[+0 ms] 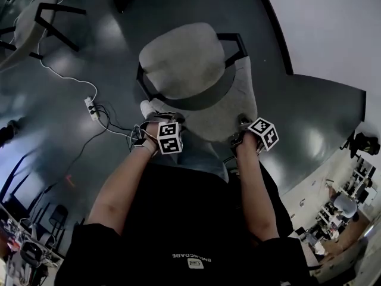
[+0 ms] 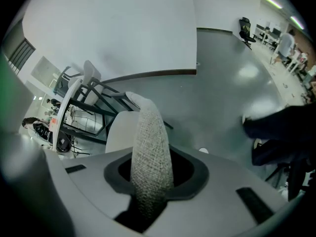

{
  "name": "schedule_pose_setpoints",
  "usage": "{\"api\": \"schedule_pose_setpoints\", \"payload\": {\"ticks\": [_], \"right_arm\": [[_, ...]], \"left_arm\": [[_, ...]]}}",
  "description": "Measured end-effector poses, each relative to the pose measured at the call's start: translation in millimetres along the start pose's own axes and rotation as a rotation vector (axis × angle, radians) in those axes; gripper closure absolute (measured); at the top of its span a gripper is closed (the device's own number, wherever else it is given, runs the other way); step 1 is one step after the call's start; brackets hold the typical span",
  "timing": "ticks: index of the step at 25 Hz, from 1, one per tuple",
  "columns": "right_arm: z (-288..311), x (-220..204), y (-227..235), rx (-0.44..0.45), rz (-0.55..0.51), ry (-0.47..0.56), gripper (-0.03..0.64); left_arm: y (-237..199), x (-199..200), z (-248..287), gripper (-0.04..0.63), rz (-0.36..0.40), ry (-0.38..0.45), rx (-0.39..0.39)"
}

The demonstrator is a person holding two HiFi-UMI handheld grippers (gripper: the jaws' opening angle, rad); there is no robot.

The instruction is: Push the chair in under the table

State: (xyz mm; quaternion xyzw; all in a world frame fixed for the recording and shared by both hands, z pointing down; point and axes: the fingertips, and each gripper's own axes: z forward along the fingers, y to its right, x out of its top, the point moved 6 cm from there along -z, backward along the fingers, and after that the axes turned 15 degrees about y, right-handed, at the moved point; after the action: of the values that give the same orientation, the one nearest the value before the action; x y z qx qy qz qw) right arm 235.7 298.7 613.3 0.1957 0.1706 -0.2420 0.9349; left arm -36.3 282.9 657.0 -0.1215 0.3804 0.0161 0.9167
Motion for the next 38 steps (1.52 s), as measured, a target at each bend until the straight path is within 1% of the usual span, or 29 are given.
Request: {"api": "schedule_pose_setpoints", "payload": {"ticks": [4, 8, 15, 19, 23, 27, 34, 38], "right_arm": [[4, -8, -24, -0.005, 0.002, -0.001, 0.512], [7, -10, -46, -0.008, 0.013, 0.011, 0.513], [22, -2, -78, -0.001, -0.013, -0.017, 0.512], [29, 4, -92, 0.0, -0.025, -0.026, 0.512], [39, 11, -106, 0.0, -0.037, -0.047, 0.512], [49, 21, -123, 0.011, -0.057, -0.062, 0.512], [63, 36, -153, 0.027, -0.072, -0.075, 0.512], [71, 39, -170, 0.035, -0.086, -0.086, 0.512]], "left_arm": [[-18, -7, -22, 0.471, -0.015, 0.017, 0.024], [-36, -14, -36, 0.471, -0.008, 0.027, 0.035], [-65, -18, -50, 0.471, -0.032, 0.034, 0.056], [-76, -18, -52, 0.471, -0.057, 0.027, 0.067], [-87, -25, -50, 0.471, -0.097, 0.0, 0.067], [-106, -22, -53, 0.471, -0.098, -0.007, 0.079], [-135, -15, -63, 0.471, -0.117, -0.014, 0.069], [-152, -19, -70, 0.471, -0.124, -0.035, 0.077]]}}
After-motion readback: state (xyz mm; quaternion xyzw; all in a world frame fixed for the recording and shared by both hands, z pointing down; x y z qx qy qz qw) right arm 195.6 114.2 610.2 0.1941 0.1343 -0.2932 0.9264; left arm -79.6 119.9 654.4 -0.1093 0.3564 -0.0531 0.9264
